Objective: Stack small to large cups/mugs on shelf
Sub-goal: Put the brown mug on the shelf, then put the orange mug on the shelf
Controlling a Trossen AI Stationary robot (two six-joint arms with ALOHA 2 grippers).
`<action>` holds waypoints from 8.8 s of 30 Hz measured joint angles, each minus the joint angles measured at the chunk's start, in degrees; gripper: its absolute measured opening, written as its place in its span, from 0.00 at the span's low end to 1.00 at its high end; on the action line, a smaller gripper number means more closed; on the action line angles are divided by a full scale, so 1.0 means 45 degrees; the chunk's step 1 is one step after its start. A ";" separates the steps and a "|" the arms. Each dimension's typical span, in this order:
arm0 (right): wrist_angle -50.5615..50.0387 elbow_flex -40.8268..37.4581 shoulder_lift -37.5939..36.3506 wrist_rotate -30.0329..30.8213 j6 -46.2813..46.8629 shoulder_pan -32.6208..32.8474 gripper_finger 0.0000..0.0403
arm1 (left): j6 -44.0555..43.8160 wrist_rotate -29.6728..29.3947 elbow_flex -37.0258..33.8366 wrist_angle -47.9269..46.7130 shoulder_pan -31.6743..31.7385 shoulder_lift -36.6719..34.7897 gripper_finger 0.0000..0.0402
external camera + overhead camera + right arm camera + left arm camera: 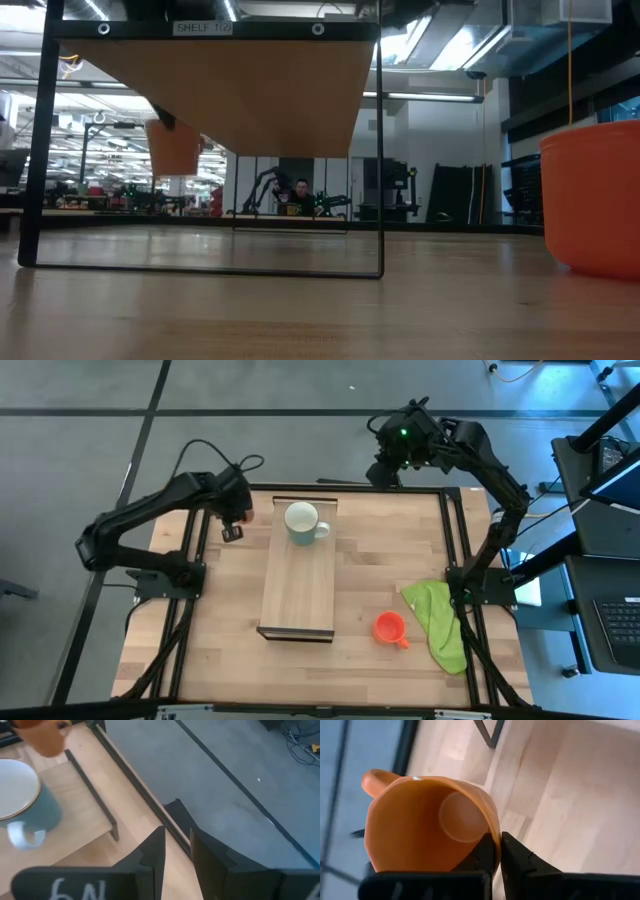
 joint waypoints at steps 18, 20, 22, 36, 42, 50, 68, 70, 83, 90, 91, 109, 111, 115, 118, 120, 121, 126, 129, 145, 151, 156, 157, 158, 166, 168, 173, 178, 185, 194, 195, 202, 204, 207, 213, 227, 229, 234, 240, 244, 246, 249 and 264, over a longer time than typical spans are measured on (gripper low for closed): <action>0.0996 0.0000 0.0000 -0.1070 -0.0279 -0.1306 0.23 | -0.4915 -0.1093 0.6550 -0.5597 -0.7606 -0.0026 0.02; 0.0999 0.0000 0.0000 -0.1067 -0.0272 -0.1306 0.23 | -0.5275 -0.0993 0.6586 -0.5465 -0.8242 0.0161 0.02; 0.0985 0.0000 0.0000 -0.1067 -0.0103 -0.1306 0.23 | -0.5351 -0.0535 0.6662 -0.5218 -0.8934 0.0394 0.02; 0.0957 -0.1307 0.0015 -0.1707 0.0812 -0.1302 0.23 | -0.3223 -0.1495 0.6713 -0.4587 -1.2023 0.2357 0.02; 0.1123 -0.2114 0.0019 -0.2030 0.1160 -0.1185 0.23 | -0.1318 -0.1855 0.6713 -0.2954 -1.2242 0.2366 0.02; 0.2418 -0.2157 0.0034 -0.2465 0.1396 -0.1003 0.23 | 0.1363 -0.1244 0.6703 -0.1903 -1.1302 0.2631 0.02; 0.3270 -0.0034 -0.0092 -0.2635 0.1434 -0.0855 0.23 | 0.4960 0.0058 0.6703 -0.1287 -1.0026 0.4262 0.03; 0.3263 -0.0034 -0.0107 -0.2631 0.1421 -0.0864 0.23 | 0.5059 0.0040 0.6703 -0.1254 -0.9909 0.4295 0.03; 0.3269 -0.0039 -0.0078 -0.2616 0.1052 -0.0869 0.23 | 0.5221 0.0082 0.6703 -0.1389 -0.9510 0.4377 0.03; 0.3272 -0.0039 -0.0078 -0.2616 0.1004 -0.0969 0.23 | 0.5221 0.0085 0.6703 -0.1354 -0.9510 0.4377 0.04; 0.3268 -0.0039 -0.0077 -0.2616 0.1004 -0.1008 0.23 | 0.5217 0.0085 0.6703 -0.1352 -0.9528 0.4376 0.04; 0.3263 -0.0044 -0.0068 -0.2616 0.1028 -0.1170 0.23 | 0.4806 -0.0641 0.6713 -0.1742 -0.9656 0.4338 0.16; 0.3263 -0.0044 -0.0068 -0.2616 0.1038 -0.1170 0.23 | 0.4883 -0.0655 0.6713 -0.1464 -0.9655 0.4338 0.15; 0.3258 -0.0049 -0.0068 -0.2616 0.1072 -0.1170 0.23 | 0.4949 -0.0966 0.6713 -0.0972 -0.9647 0.4338 0.14; 0.3198 -0.0049 -0.0068 -0.2616 0.1081 -0.1170 0.23 | 0.4937 -0.0998 0.6713 -0.0997 -0.9646 0.4338 0.14; 0.3064 -0.0049 -0.0068 -0.2616 0.1086 -0.1170 0.23 | 0.4867 -0.1013 0.6713 -0.1223 -0.9646 0.4338 0.14; 0.3009 -0.0049 -0.0068 -0.2616 0.1086 -0.1170 0.23 | 0.4821 -0.1063 0.6713 -0.1373 -0.9646 0.4338 0.14; 0.2913 -0.0049 -0.0068 -0.2622 0.0994 -0.1170 0.23 | 0.4340 -0.1549 0.6713 -0.1784 -0.9710 0.4318 0.14; 0.2847 -0.0029 -0.0113 -0.3086 0.0294 -0.1170 0.23 | 0.4034 -0.1932 0.6713 -0.1775 -0.9944 0.4075 0.15; -0.1624 -0.1242 -0.2648 -0.2518 0.3023 0.3777 0.23 | 0.0059 -0.2484 0.6713 -0.1395 -1.0209 0.1609 0.16; -0.1868 -0.4010 -0.2955 -0.1982 0.7983 0.5860 0.23 | -0.1472 -0.2732 0.6708 -0.1119 -1.0249 0.0538 0.16; -0.1869 -0.7569 -0.3152 -0.3735 1.1461 0.7125 0.23 | -0.2169 -0.2723 0.6708 -0.0730 -1.0336 -0.0449 0.16; -0.1874 -0.8306 -0.3158 -0.4269 1.1967 0.7392 0.23 | -0.2213 -0.2695 0.6708 -0.0729 -1.0336 -0.0629 0.16; -0.1982 -0.9008 -0.3161 -0.4700 1.2384 0.7687 0.23 | -0.2219 -0.2669 0.6708 -0.0710 -1.0336 -0.0791 0.16; 0.1561 -1.2173 -0.3178 -0.5289 1.4706 0.9977 0.23 | -0.2035 -0.2660 0.6708 -0.0454 -1.0331 -0.1577 0.16; 0.2861 -1.2757 -0.3176 -0.5054 1.5494 1.0303 0.23 | -0.1905 -0.2643 0.6708 -0.0486 -1.0331 -0.1568 0.16; 0.3892 -1.4137 -0.3174 -0.4157 1.7064 1.0966 0.23 | -0.1812 -0.2307 0.6703 -0.0657 -1.0331 -0.1636 0.16; 0.3756 -1.5321 -0.3172 -0.3635 1.8326 1.1260 0.23 | -0.1795 -0.2296 0.6703 -0.0667 -1.0326 -0.1626 0.16; 0.4788 -1.6319 -0.3177 -0.4137 1.8771 1.1535 0.23 | -0.1793 -0.2295 0.6703 -0.0678 -1.0326 -0.1622 0.16; 0.5136 -1.6524 -0.3172 -0.3693 1.8727 1.1580 0.23 | -0.1832 -0.2400 0.6703 -0.0681 -1.0326 -0.1622 0.16; 0.5095 -1.6528 -0.3172 -0.3620 1.8722 1.1575 0.23 | -0.1836 -0.2437 0.6703 -0.0681 -1.0326 -0.1622 0.16; 0.5104 -1.6529 -0.3172 -0.3290 1.8674 1.1575 0.23 | -0.1851 -0.3011 0.6703 -0.0681 -1.0311 -0.1622 0.16; 0.5107 -1.6529 -0.3172 -0.3288 1.8678 1.1575 0.23 | -0.1851 -0.3037 0.6703 -0.0681 -1.0311 -0.1622 0.16; 0.5115 -1.6529 -0.3172 -0.3288 1.8675 1.1575 0.23 | -0.1859 -0.3038 0.6703 -0.0681 -1.0311 -0.1622 0.16; 0.5564 -1.6529 -0.3172 -0.3380 1.8734 1.1573 0.23 | -0.1869 -0.3053 0.6703 -0.0681 -1.0311 -0.1622 0.16; 0.5589 -1.6529 -0.2911 -0.3428 1.8851 1.1713 0.23 | -0.1870 -0.3068 0.6703 -0.0681 -1.0311 -0.1622 0.16; 0.5617 -1.6529 -0.2703 -0.3505 1.8868 1.1735 0.23 | -0.1870 -0.3108 0.6703 -0.0681 -1.0311 -0.1622 0.16; 0.5653 -1.6529 -0.2412 -0.3505 1.8863 1.1730 0.23 | -0.1866 -0.3132 0.6703 -0.0681 -1.0311 -0.1715 0.16; 0.5657 -1.6529 -0.2115 -0.3505 1.8824 1.1730 0.23 | -0.1866 -0.3308 0.6703 -0.0681 -1.0311 -0.1707 0.16; 0.5768 -1.6529 -0.2123 -0.3506 1.8824 1.1730 0.23 | -0.1867 -0.3320 0.6703 -0.0684 -1.0311 -0.1699 0.16; 0.5768 -1.6529 -0.2123 -0.3506 1.8824 1.1730 0.23 | -0.1873 -0.3320 0.6703 -0.0681 -1.0311 -0.1704 0.16; 0.5765 -1.6529 -0.2123 -0.3505 1.8824 1.1730 0.22 | -0.1880 -0.3325 0.6703 -0.0684 -1.0311 -0.1699 0.16; 0.5792 -1.6529 -0.2127 -0.3301 1.7461 1.1687 0.05 | -0.1903 -0.3420 0.6703 -0.0683 -1.0311 -0.1699 0.16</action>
